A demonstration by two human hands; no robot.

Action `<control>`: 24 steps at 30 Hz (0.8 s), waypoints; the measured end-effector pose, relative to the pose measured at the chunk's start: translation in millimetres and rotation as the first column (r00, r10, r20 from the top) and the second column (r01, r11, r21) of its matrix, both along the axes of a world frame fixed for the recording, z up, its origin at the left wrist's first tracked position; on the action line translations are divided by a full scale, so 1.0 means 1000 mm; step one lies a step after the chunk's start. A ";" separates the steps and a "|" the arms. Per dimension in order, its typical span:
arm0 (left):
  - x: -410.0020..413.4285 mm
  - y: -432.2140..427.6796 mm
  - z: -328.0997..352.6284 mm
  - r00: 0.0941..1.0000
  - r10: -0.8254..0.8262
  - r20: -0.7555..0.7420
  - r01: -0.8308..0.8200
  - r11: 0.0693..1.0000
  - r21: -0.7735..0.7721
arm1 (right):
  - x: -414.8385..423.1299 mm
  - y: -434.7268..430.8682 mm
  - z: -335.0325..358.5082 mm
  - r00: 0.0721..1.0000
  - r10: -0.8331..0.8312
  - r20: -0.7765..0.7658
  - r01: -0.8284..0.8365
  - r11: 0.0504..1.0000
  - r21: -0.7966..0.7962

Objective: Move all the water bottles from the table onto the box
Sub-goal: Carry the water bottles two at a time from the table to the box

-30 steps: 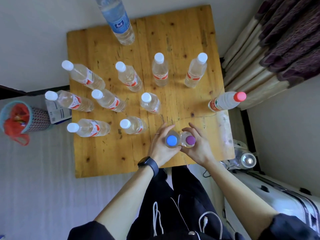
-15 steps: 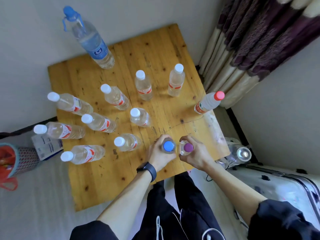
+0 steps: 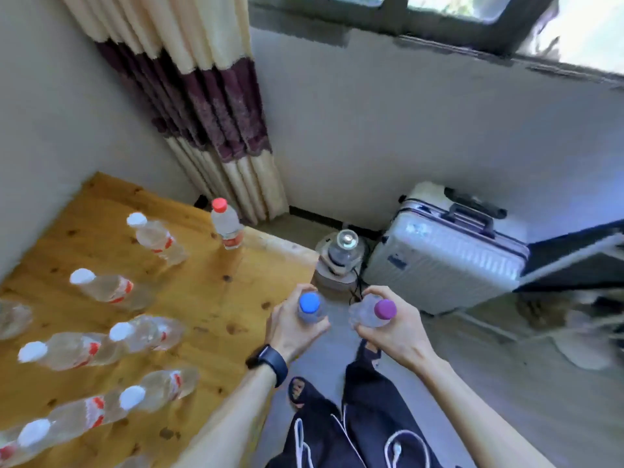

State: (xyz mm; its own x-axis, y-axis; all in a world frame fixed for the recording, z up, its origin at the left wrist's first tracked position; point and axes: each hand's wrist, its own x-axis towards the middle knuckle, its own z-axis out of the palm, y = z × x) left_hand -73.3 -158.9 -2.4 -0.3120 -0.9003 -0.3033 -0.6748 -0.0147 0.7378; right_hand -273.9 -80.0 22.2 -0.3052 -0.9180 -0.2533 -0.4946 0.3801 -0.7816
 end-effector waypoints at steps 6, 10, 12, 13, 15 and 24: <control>-0.119 0.033 0.029 0.915 -0.403 0.004 0.403 0.915 -0.030 | -0.065 0.116 0.018 0.889 -0.457 -0.018 0.456 0.888 -0.060; -0.209 0.094 0.048 0.784 -0.619 -0.039 0.618 0.785 -0.043 | -0.107 0.215 0.028 0.671 -0.742 -0.001 0.740 0.669 -0.072; -0.251 0.129 0.057 0.714 -0.697 -0.066 0.696 0.717 -0.041 | -0.127 0.263 0.031 0.571 -0.821 0.005 0.819 0.570 -0.070; -0.272 0.148 0.061 0.677 -0.732 -0.076 0.731 0.681 -0.040 | -0.138 0.287 0.032 0.532 -0.847 0.002 0.845 0.530 -0.071; -0.315 0.188 0.065 0.599 -0.798 -0.072 0.797 0.602 -0.045 | -0.161 0.335 0.031 0.462 -0.887 0.000 0.884 0.461 -0.072; -0.486 0.376 0.084 0.334 -0.939 -0.083 0.938 0.339 -0.070 | -0.269 0.522 0.046 0.214 -0.976 -0.043 0.965 0.218 -0.143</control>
